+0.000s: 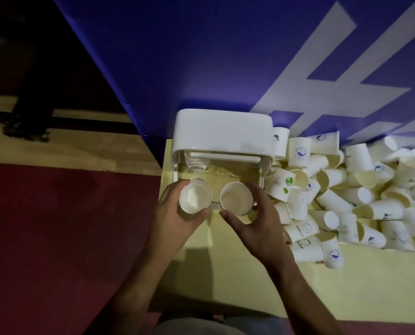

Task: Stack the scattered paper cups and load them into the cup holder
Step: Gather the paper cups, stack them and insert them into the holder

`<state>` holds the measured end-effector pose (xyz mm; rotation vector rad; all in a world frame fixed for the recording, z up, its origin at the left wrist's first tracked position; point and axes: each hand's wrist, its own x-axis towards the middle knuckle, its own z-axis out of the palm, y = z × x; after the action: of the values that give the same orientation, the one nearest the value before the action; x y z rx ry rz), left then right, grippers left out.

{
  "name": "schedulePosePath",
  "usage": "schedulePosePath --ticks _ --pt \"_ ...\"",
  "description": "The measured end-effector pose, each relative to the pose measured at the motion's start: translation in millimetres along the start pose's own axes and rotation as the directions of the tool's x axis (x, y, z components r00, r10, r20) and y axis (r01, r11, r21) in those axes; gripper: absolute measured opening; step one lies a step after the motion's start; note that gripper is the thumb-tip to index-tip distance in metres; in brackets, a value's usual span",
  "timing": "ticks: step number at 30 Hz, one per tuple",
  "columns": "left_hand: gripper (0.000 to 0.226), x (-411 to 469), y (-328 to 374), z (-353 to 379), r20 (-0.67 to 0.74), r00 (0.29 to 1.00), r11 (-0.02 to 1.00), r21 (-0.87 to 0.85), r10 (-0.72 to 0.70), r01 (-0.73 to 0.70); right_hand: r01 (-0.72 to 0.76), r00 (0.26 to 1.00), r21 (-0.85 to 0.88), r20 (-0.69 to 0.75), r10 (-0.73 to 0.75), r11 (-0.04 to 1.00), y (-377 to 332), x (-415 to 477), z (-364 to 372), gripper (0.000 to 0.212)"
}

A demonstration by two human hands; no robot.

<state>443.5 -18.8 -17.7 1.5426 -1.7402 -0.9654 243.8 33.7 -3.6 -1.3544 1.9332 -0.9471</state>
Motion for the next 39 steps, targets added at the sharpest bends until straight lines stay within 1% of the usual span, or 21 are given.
schedulePosePath --ticks 3,6,9,13,16,20,21,23,25,26,27,29,30,33,35,39 --pt "0.069 12.5 -8.4 4.6 -0.014 1.000 1.000 0.000 -0.003 0.003 -0.028 1.000 -0.017 -0.006 0.028 0.999 0.8 3.4 2.3 0.077" --pt "0.071 23.6 -18.5 13.3 -0.010 1.000 0.999 0.041 -0.005 0.006 -0.048 0.999 -0.026 -0.014 0.048 0.999 2.7 7.8 3.6 0.076" --pt "0.074 35.8 -33.2 22.8 0.073 0.995 0.994 0.090 -0.063 0.056 -0.075 0.997 -0.018 -0.029 0.074 0.997 2.3 13.2 5.9 0.077" --pt "0.074 48.0 -52.2 37.6 0.151 0.976 0.957 0.266 -0.156 0.112 -0.060 0.998 -0.012 -0.021 0.060 0.998 -0.9 20.8 11.4 0.075" --pt "0.070 53.9 -61.9 43.7 0.201 0.952 0.932 0.326 -0.230 0.157 -0.043 0.999 -0.007 -0.002 0.043 0.999 -4.1 26.7 18.1 0.075" --pt "0.068 61.0 -69.0 46.7 0.242 0.938 0.910 0.391 -0.248 0.140 -0.016 0.999 -0.017 0.038 0.017 1.000 -8.6 35.4 30.6 0.081" --pt "0.068 62.3 -71.2 47.8 0.249 0.936 0.912 0.386 -0.248 0.139 0.004 0.999 -0.018 0.050 -0.003 1.000 -9.5 37.8 34.8 0.081" --pt "0.067 61.4 -73.6 47.1 0.267 0.931 0.938 0.307 -0.248 0.162 0.049 0.996 0.000 0.076 -0.049 0.999 -11.7 42.1 43.9 0.081" --pt "0.067 59.3 -77.6 43.6 0.287 0.936 0.963 0.234 -0.201 0.135 0.072 0.991 0.007 0.113 -0.072 0.997 -12.5 45.8 53.5 0.081" --pt "0.064 57.6 -80.5 40.6 0.285 0.940 0.969 0.210 -0.188 0.130 0.074 0.988 0.003 0.134 -0.074 0.997 -11.6 47.7 58.6 0.081" --pt "0.061 55.5 -81.1 35.8 0.278 0.940 0.973 0.170 -0.199 0.155 0.073 0.986 -0.004 0.153 -0.071 0.997 -9.5 49.5 63.9 0.081" --pt "0.064 52.7 -82.7 26.7 0.250 0.939 0.971 0.093 -0.237 0.220 0.074 0.982 -0.028 0.178 -0.068 0.997 -3.9 52.2 74.6 0.083" --pt "0.063 51.8 -81.3 22.5 0.227 0.940 0.967 0.077 -0.255 0.243 0.081 0.981 -0.042 0.182 -0.072 0.996 -0.9 53.1 79.2 0.084" --pt "0.045 56.0 -77.2 20.2 0.152 0.937 0.949 0.033 -0.314 0.313 0.096 0.978 -0.069 0.192 -0.081 0.993 8.1 56.2 90.6 0.085" --pt "0.038 60.8 -74.1 22.0 0.126 0.943 0.951 0.033 -0.309 0.308 0.092 0.975 -0.093 0.209 -0.071 0.991 12.4 59.4 95.6 0.085" --pt "0.034 66.2 -71.3 24.2 0.184 0.939 0.957 0.072 -0.290 0.281 0.074 0.969 -0.194 0.244 -0.025 0.978 21.4 67.4 103.3 0.088"
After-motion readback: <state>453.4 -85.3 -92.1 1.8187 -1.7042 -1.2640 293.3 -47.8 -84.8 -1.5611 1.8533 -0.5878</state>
